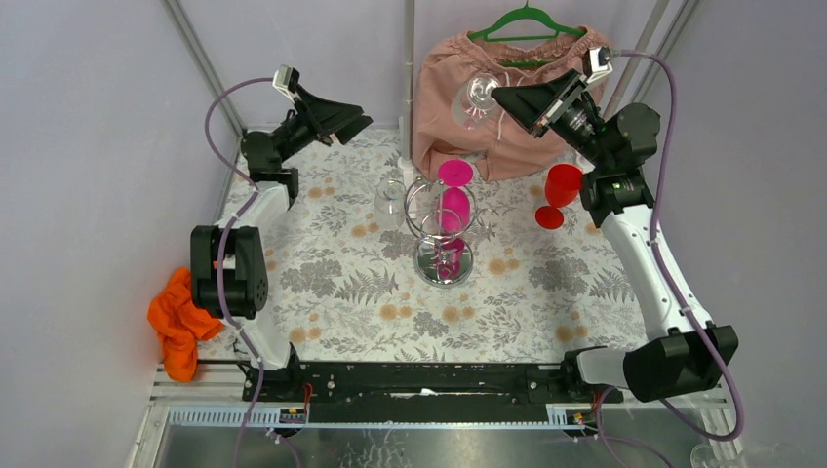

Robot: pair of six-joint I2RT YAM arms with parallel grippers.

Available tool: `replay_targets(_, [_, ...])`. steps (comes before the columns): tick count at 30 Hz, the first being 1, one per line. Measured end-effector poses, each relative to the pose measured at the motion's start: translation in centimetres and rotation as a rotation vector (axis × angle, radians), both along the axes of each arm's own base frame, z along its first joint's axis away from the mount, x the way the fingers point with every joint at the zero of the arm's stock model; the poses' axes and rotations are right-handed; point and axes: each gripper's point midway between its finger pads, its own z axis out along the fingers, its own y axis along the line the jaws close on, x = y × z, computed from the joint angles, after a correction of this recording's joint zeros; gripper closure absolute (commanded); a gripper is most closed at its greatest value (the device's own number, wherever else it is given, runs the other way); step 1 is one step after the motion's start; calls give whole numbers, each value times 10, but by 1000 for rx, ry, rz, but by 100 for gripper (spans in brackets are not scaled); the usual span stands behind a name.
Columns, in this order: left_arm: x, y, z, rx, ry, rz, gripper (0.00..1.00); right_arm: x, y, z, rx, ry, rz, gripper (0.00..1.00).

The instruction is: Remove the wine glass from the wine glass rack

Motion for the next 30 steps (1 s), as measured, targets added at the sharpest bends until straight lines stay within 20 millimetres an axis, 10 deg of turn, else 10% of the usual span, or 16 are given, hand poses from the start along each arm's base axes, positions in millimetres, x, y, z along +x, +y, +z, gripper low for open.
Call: replay_targets(30, [-48, -2, 25, -110, -89, -107, 1, 6, 116, 16, 220, 4, 433, 100])
